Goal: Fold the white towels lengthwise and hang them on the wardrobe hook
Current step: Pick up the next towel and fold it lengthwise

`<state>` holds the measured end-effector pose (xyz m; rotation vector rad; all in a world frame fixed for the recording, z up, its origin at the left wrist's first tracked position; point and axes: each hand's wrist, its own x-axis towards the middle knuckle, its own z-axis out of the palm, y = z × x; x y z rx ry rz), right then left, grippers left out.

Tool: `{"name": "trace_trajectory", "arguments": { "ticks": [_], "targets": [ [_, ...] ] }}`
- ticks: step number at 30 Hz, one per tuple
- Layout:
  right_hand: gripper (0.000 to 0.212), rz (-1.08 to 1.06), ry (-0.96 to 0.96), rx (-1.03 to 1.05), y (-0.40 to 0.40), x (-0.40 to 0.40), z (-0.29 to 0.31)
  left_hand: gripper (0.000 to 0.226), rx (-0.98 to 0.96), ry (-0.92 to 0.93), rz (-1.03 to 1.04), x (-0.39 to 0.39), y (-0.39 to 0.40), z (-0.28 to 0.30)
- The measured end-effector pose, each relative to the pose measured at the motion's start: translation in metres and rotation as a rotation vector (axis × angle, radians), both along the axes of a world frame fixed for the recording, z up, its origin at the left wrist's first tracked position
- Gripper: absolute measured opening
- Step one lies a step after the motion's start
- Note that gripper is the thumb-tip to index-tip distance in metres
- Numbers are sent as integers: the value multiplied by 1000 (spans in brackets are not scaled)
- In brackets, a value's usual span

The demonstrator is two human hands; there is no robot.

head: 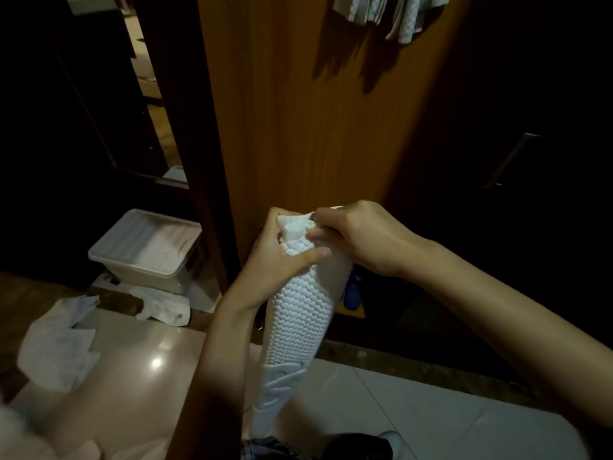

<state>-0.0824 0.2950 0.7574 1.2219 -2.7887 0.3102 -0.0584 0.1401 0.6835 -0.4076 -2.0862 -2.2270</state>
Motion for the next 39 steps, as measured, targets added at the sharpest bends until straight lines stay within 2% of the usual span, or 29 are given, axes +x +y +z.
{"name": "trace_trajectory", "arguments": {
  "ticks": [2,5,10,14,15,18,20,24,26,28,31,32,35,37,39],
  "targets": [
    [21,-10,16,30,1,1,0,39,-24,-6,-8,1,-3,-3],
    [22,-23,56,17,4,1,-1,35,-26,-5,-45,4,-5,-7],
    [21,-19,82,-235,10,5,-5,28,32,37,24,6,1,-8],
    [31,-5,258,-299,23,1,-12,20,61,64,113,9,8,-3],
    [34,-24,224,-307,28,-1,-12,18,70,71,134,9,9,0],
    [43,-8,-42,-288,44,-7,-11,11,72,97,162,7,10,7],
    [39,15,-134,-256,51,-12,-9,9,40,108,168,5,12,8],
    [24,27,-12,-272,52,-17,-11,4,4,139,192,-1,13,10],
    [18,12,-6,-446,51,-16,-16,4,8,180,203,-6,11,17],
    [29,-29,-88,-726,47,-18,-20,4,2,230,205,-12,9,26],
    [55,-83,-429,-1159,42,-24,-23,8,12,302,261,-25,13,45],
    [54,-79,-523,-1208,41,-27,-26,8,40,323,300,-30,16,52],
    [42,-45,-690,-1141,31,-31,-39,19,110,397,411,-41,22,78],
    [45,-61,-723,-1134,19,-31,-45,20,107,429,418,-50,24,95],
    [51,-99,-677,-1196,10,-33,-44,14,77,428,403,-61,23,108]
  ]
}}
